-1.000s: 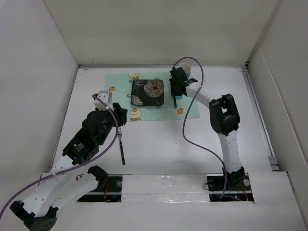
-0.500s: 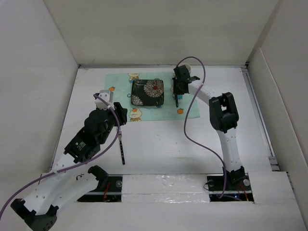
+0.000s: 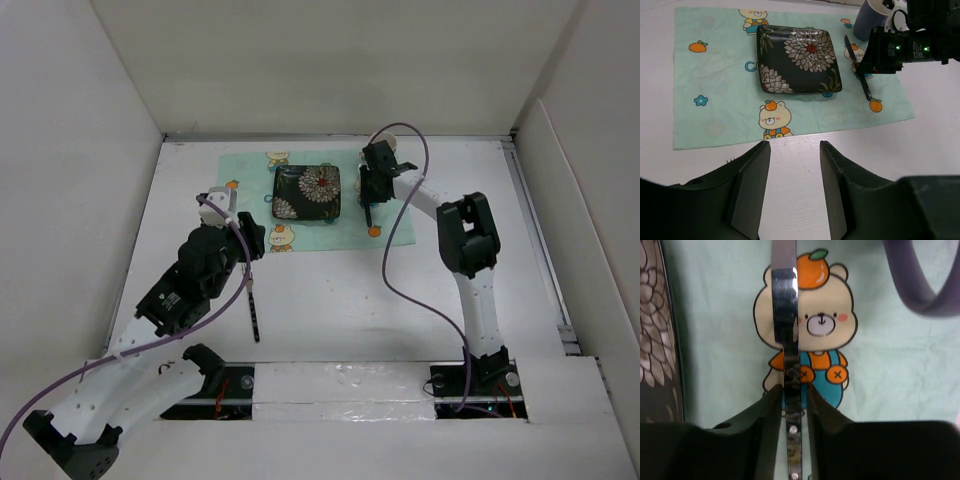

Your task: Set the dinner table for one person

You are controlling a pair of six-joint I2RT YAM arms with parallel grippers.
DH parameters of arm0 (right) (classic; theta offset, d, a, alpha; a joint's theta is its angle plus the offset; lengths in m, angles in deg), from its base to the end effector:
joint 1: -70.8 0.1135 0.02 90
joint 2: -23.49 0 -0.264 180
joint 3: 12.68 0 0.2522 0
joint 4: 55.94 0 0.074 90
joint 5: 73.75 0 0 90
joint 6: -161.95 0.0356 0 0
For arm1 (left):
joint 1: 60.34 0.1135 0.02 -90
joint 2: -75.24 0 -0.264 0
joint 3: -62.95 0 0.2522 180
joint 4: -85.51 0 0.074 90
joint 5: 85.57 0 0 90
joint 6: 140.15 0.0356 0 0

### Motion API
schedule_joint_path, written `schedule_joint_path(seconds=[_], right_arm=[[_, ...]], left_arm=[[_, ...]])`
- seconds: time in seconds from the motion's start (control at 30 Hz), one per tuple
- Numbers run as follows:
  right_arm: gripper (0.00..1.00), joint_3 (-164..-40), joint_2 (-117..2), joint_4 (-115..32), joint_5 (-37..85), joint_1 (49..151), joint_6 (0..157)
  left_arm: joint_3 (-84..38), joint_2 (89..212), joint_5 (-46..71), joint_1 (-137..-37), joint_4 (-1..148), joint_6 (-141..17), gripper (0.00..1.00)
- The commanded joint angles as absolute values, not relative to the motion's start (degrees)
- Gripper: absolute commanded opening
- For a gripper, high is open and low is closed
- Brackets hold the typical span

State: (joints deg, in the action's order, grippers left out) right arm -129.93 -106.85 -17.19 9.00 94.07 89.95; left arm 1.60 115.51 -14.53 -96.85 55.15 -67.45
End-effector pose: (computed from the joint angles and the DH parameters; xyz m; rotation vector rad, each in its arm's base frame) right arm 0.4649 0.1950 0.1717 -0.0595 2.4711 0.1547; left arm 0.1356 -0.0860 0.3575 0.0464 1.7404 -0.4062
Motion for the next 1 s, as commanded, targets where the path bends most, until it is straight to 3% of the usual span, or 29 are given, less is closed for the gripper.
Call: schedule_joint_path(seconds=[0.0,0.13,0.3,0.37,0.4,0.43,0.57,0.6,0.73,0.97], right_arm=[[0.36,-127.44,-99.14,-19.24,10.53,94.70,90.14],[0.52,-125.33,-91.49,-20.21,11.85,94.71,89.79],[0.57,-112.79,-76.04,-27.48,12.03,96.98,91.10],[0.27,-99.31,-64.70,-36.93,11.32,99.09,92.25],[0.00,-90.78,-55.09,-41.52,10.37,102.93,94.17],[0.00,-90.69,-54.99,-45.31,10.36,102.97,94.19],[0.00,-75.61,-44.22,-48.16,7.90,109.46,96.56],[0.10,-74.36,-42.79,-47.99,7.03,110.34,96.47],[0.27,-69.52,-38.48,-46.76,4.56,112.64,96.64],[0.32,-65.73,-35.83,-49.21,6.84,113.16,96.82]], left_arm=[[1.46,116.89,-16.57,-96.64,55.75,-68.52,0.42],[0.76,120.14,-20.00,-96.64,53.13,-72.37,0.43],[-0.38,125.24,-17.99,-96.64,50.13,-79.06,0.45],[0.14,127.43,-15.27,-95.59,48.11,-82.13,0.44],[1.54,128.66,-8.82,-92.10,46.28,-83.45,0.42],[1.55,129.19,-8.76,-92.07,46.26,-83.46,0.42],[5.85,130.43,-2.35,-89.52,45.03,-86.79,0.43],[5.95,130.87,-1.90,-89.52,42.94,-88.28,0.44],[4.38,135.34,-0.76,-89.52,36.78,-90.23,0.45],[2.08,145.27,0.47,-89.52,27.63,-91.55,0.45]])
